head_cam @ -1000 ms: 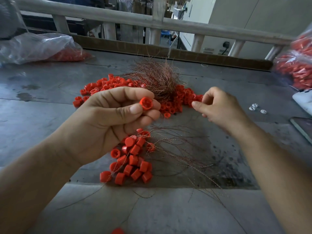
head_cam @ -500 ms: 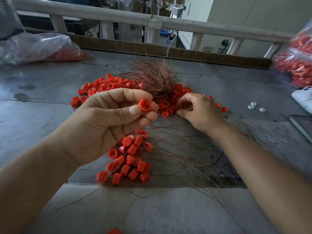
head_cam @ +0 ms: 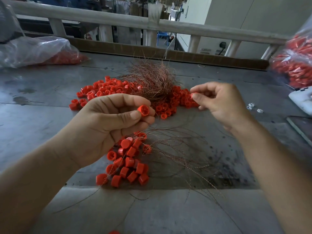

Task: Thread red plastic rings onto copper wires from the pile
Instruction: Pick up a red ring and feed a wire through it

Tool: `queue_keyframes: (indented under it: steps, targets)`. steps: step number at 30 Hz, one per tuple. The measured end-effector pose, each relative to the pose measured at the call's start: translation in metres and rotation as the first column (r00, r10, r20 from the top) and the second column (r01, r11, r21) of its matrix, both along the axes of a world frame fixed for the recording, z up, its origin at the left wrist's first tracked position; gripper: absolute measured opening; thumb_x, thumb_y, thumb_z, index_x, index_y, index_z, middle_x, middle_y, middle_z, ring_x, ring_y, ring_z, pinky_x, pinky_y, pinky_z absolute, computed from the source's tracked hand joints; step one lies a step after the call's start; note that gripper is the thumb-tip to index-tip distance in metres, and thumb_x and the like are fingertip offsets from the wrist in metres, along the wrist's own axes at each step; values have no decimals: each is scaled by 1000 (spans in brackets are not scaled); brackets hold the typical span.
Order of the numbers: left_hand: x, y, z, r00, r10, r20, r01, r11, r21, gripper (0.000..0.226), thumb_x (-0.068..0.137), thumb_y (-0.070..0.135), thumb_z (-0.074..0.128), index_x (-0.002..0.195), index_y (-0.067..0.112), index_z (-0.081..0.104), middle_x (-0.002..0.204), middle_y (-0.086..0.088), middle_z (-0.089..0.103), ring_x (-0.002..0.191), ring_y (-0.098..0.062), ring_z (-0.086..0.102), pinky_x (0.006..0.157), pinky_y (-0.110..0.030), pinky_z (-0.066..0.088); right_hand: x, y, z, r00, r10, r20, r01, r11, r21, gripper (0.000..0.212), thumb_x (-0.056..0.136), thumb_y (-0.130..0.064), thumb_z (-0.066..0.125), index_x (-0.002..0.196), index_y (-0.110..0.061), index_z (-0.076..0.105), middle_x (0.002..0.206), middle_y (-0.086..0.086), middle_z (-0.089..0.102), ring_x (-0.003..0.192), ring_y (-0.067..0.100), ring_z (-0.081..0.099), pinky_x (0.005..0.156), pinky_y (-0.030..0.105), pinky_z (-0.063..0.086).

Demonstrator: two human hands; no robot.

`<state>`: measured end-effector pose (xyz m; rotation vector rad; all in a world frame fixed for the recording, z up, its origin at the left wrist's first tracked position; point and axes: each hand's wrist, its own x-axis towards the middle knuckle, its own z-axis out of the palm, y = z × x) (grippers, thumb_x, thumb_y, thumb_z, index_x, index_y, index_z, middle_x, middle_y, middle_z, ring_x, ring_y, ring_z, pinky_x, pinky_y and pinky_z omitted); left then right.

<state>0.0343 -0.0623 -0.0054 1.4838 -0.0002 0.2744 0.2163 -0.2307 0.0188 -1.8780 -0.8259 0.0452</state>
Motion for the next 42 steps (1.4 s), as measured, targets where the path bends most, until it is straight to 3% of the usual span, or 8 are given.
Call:
queue_keyframes:
  steps: [3,6,12,20,27,32,37,42]
  targets:
    - [-4,-5,6,1000,27,14,-26,999,-35,28,67,21,74,94,19,72,93,-6,72,91,-22,69,72,-24,55,-28,2,13,929,274,-250,-217,948,235,9,76,-7,63,83,-12,63,70,1,65,62,6,62,58,19,53]
    - [-6,-13,13,999,49,5,-48,985,-166,22,61,5,70,81,13,75,80,-8,72,76,-17,71,63,-18,54,-54,7,12,839,419,-346,-344,902,259,18,67,-17,62,84,-11,60,62,1,67,58,11,64,52,20,52]
    - [-6,-17,20,997,69,-35,-74,981,-182,23,56,5,69,77,11,75,75,-10,72,72,-18,71,61,-18,54,-67,13,6,768,468,-438,-399,884,243,24,69,-32,57,71,-9,63,65,3,67,60,14,65,52,20,51]
    - [-8,-18,23,997,64,-48,-71,983,-171,24,56,2,71,78,11,75,77,-10,72,72,-17,71,61,-18,54,-67,15,7,649,489,-583,-348,872,345,21,70,-25,55,77,-7,65,62,2,67,54,8,63,49,18,51]
    - [-9,-18,25,995,73,-65,-82,984,-155,22,62,1,68,78,13,76,78,-9,73,73,-16,71,61,-17,54,-68,16,6,645,505,-574,-337,861,380,17,68,-19,55,81,-12,64,58,0,65,50,6,61,45,17,49]
    - [-10,-17,26,995,74,-62,-83,983,-162,26,52,13,69,77,14,76,78,-8,73,73,-16,71,62,-18,54,-69,15,7,620,536,-573,-349,842,412,15,68,-16,56,80,-13,66,61,2,67,52,8,63,46,18,50]
    - [-11,-17,26,994,84,-73,-94,985,-144,23,61,2,63,78,12,75,77,-10,72,73,-17,71,62,-19,55,-69,16,8,587,555,-590,-369,832,415,21,66,-15,60,86,-8,62,64,3,68,55,9,64,49,18,51]
    - [-11,-17,26,988,125,-87,-137,979,-154,27,59,4,60,81,8,74,77,-12,73,73,-19,71,61,-18,54,-73,17,5,737,520,-432,-412,852,322,20,66,-19,62,85,-15,65,68,0,69,63,9,65,56,19,52]
